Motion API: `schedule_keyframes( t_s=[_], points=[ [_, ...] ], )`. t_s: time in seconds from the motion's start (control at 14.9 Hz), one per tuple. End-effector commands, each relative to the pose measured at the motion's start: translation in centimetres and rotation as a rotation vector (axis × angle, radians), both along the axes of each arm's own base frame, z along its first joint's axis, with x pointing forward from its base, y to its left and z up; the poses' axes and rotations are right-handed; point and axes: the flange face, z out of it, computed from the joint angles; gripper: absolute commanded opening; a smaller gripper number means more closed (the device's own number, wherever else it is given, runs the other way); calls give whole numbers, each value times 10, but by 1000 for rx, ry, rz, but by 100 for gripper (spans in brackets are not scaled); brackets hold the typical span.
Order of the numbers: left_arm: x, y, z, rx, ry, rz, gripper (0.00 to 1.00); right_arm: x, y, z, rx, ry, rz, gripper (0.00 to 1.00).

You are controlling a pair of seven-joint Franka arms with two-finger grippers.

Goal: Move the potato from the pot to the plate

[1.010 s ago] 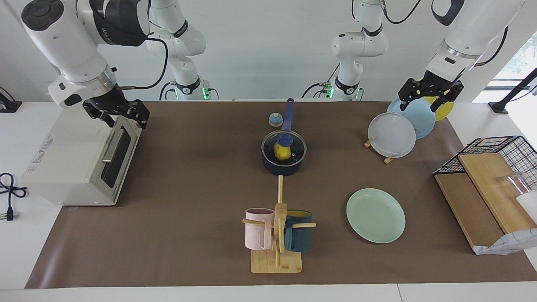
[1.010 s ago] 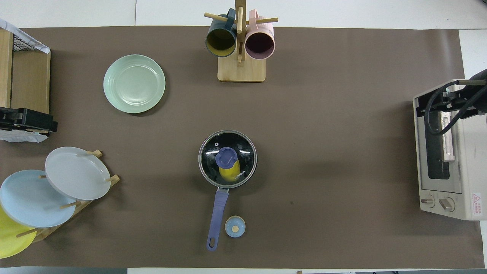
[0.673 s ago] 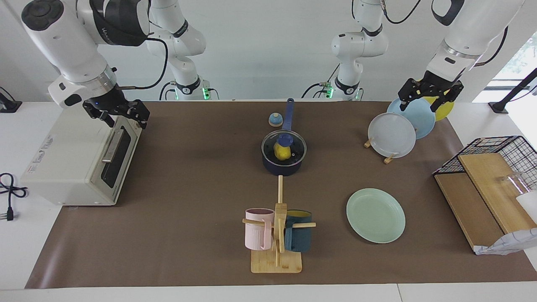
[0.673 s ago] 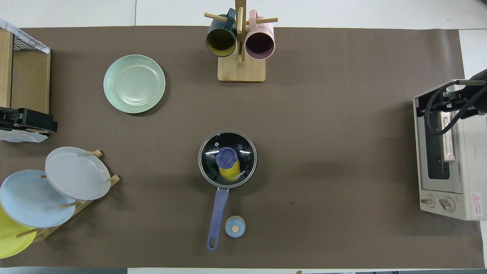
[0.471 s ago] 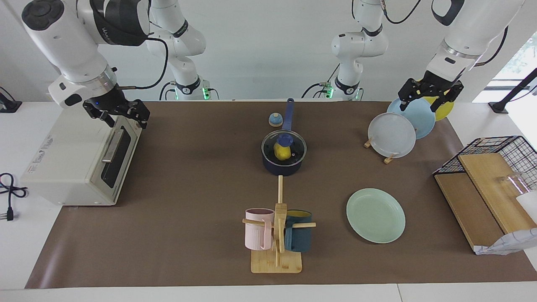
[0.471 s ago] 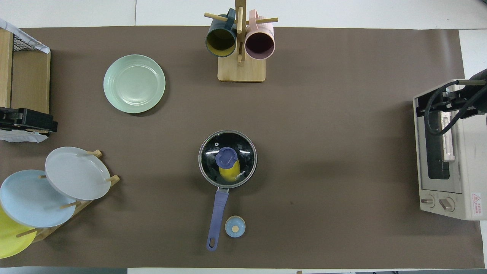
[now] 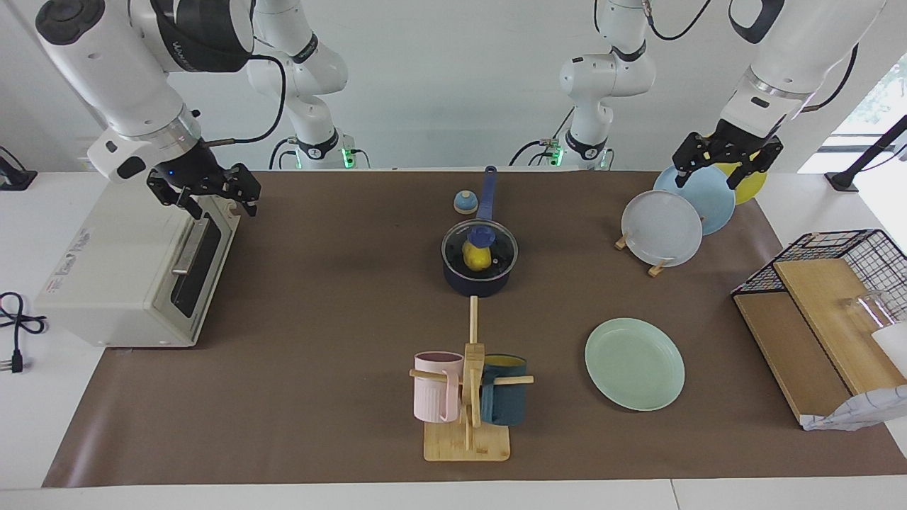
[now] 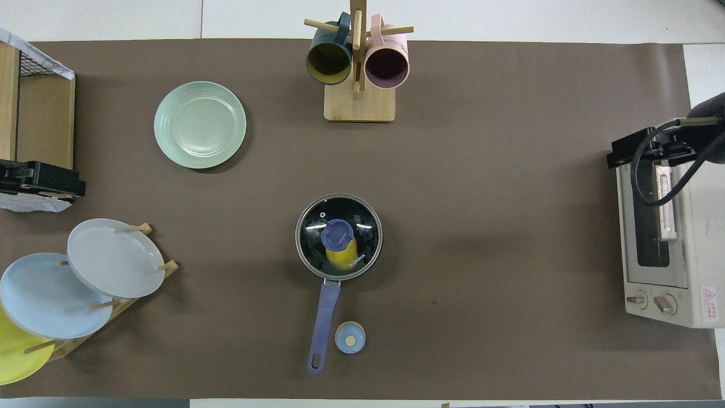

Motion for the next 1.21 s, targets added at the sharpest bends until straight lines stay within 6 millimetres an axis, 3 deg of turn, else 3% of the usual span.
schedule_keyframes(
  t_s=[0.0,0.13,0.27,0.47,0.61,0.74,0.81,0.94,1.01,1.14],
  points=[
    [-3,5,1,17,3,-1,100,20,24,-6,25,1,56,100],
    [-3,4,1,17,3,-2,100,18,70,6,24,41,24,100],
    [-4,5,3,17,-3,-1,100,12,132,14,16,36,21,100],
    [-9,4,11,16,-17,0,100,-17,255,11,22,-3,-27,100],
    [-12,5,18,16,-29,1,100,-34,330,-13,13,-10,-96,100],
    [-17,5,25,16,-44,0,100,-51,385,-31,12,-41,-95,100],
    [-21,5,30,16,-54,0,100,-61,415,-50,9,-66,-90,100],
    [-27,5,40,16,-72,0,100,-82,448,-91,-53,-105,-23,100],
    [-31,5,45,15,-83,0,100,-92,455,-115,-103,-120,23,100],
    [-35,2,51,15,-92,-4,100,-103,463,-137,-98,-137,60,100]
  ],
)
